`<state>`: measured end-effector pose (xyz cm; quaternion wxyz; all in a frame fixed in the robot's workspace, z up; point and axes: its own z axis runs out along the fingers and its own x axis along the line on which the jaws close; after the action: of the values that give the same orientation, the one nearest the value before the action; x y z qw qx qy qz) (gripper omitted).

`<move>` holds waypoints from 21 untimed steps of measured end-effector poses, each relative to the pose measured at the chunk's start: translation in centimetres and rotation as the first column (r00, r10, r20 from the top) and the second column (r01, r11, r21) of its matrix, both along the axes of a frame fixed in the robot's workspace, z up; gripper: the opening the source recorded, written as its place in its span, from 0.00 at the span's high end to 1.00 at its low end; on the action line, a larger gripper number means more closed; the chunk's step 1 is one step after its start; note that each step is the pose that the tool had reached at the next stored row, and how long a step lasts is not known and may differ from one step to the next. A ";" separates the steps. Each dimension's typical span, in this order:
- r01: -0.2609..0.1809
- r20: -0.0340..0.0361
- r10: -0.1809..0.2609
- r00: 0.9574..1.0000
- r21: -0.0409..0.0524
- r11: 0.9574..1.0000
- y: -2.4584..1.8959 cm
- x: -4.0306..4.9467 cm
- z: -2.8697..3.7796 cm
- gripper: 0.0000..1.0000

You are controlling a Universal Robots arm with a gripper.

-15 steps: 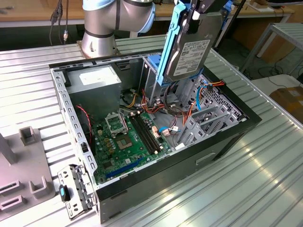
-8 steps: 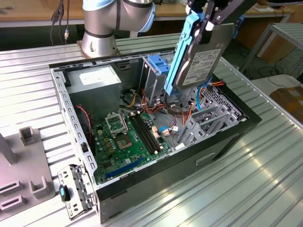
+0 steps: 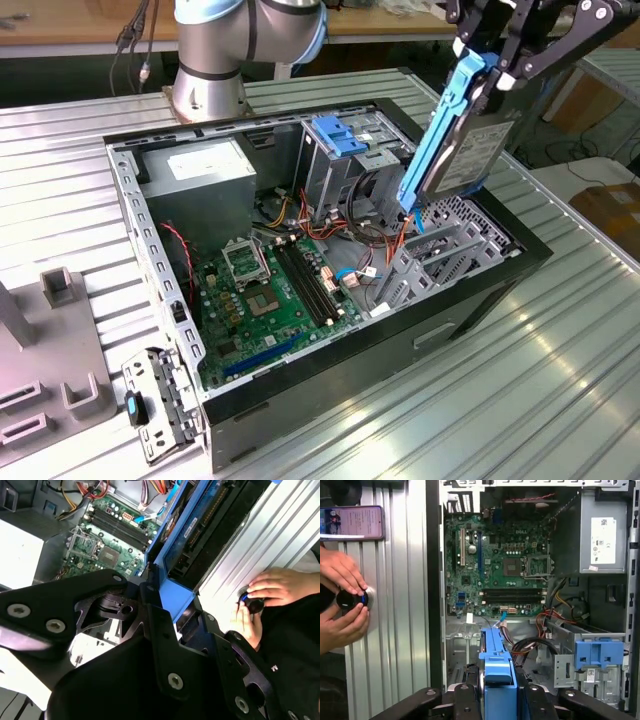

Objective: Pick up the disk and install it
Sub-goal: 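Insert the disk into the insertion slot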

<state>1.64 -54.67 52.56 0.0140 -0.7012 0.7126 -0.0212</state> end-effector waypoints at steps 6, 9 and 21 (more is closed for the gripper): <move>0.000 0.000 0.000 1.000 0.001 1.000 -0.61 2.20 -2.17 0.63; 0.000 0.000 0.000 1.000 0.001 1.000 -0.78 2.81 -3.00 0.63; -0.001 -0.002 0.001 1.000 0.001 1.000 -1.72 3.06 -6.57 0.63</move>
<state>4.70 -56.39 45.99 0.0136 -0.7016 0.7122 -0.0201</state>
